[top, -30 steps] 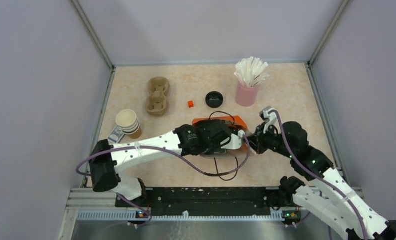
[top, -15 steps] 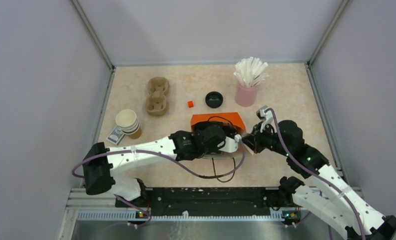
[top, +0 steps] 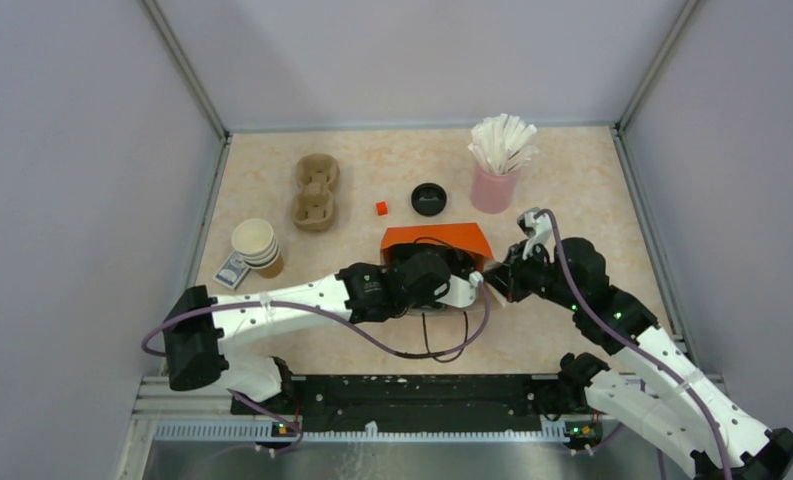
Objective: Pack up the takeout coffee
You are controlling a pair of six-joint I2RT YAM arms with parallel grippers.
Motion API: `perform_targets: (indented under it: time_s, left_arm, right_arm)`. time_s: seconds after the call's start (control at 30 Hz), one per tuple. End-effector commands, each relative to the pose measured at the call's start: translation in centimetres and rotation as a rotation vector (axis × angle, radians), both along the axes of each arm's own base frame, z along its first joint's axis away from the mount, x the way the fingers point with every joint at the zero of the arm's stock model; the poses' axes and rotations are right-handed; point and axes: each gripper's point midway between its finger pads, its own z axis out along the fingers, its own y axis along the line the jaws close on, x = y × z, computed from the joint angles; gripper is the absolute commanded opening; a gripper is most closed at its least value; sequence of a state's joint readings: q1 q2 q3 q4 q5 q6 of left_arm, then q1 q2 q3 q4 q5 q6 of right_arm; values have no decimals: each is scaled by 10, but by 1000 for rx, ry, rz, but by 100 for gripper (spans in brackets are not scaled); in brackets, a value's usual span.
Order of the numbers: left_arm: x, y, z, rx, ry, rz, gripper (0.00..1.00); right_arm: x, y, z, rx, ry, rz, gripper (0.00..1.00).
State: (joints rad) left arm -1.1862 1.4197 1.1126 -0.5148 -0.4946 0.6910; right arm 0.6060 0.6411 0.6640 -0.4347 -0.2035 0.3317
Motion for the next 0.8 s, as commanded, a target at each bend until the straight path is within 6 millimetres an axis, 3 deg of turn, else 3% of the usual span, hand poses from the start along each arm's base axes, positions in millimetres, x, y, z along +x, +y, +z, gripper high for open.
perform_targets:
  time_s: [0.0,0.4,0.53,0.77]
  left_arm:
    - [9,5,20,-35,-91,2,39]
    - [3,12,2,9,-32,-1,38]
    - [2,3,5,-21,-4,-32,39]
    - [5,-5,-10,21,36,-48,40]
  right_arm:
    - [-4,6,28,70,-37,22,0]
    - [-6,7,30,75,-36,28,0]
    - [-5,8,31,85,-37,27,0]
    - [-4,11,34,97,-35,31,0]
